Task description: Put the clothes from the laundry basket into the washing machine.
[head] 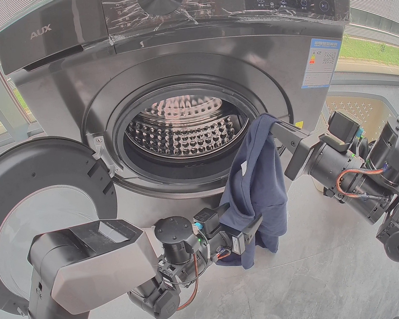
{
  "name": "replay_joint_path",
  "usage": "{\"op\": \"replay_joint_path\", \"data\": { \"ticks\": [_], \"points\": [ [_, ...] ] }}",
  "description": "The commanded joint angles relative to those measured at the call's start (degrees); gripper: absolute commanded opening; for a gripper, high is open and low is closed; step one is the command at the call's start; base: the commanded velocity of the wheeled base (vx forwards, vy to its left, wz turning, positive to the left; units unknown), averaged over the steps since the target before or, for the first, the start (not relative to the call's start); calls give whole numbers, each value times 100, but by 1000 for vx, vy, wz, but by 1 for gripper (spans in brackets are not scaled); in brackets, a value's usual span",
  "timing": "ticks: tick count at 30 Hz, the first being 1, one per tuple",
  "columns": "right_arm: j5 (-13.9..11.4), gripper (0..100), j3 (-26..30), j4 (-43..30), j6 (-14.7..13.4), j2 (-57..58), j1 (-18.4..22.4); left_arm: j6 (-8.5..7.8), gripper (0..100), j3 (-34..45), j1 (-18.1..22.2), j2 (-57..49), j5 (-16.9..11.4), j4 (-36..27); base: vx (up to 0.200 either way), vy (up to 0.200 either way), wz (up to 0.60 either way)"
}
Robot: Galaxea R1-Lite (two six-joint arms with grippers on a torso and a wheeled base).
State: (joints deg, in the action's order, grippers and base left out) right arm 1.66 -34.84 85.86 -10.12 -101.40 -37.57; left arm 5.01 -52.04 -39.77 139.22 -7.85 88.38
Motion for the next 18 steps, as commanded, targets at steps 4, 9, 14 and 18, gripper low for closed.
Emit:
{"op": "replay_joint_path", "data": {
  "ticks": [4, 9, 14, 18],
  "points": [
    [1, 0, 21, 1, 1, -11, -5, -53, 0, -25, 30, 0, 117, 12, 0, 0, 0],
    [1, 0, 39, 10, 1, -2, -5, -70, 0, -34, 188, -105, 161, 21, 0, 0, 0],
    [1, 0, 56, 1, 1, -11, 4, -53, 0, 265, 382, -685, 161, 30, 0, 0, 0],
    [1, 0, 65, 1, -8, -20, -5, -114, 0, 1047, 549, -1661, 152, 30, 0, 0, 0]
  ]
}}
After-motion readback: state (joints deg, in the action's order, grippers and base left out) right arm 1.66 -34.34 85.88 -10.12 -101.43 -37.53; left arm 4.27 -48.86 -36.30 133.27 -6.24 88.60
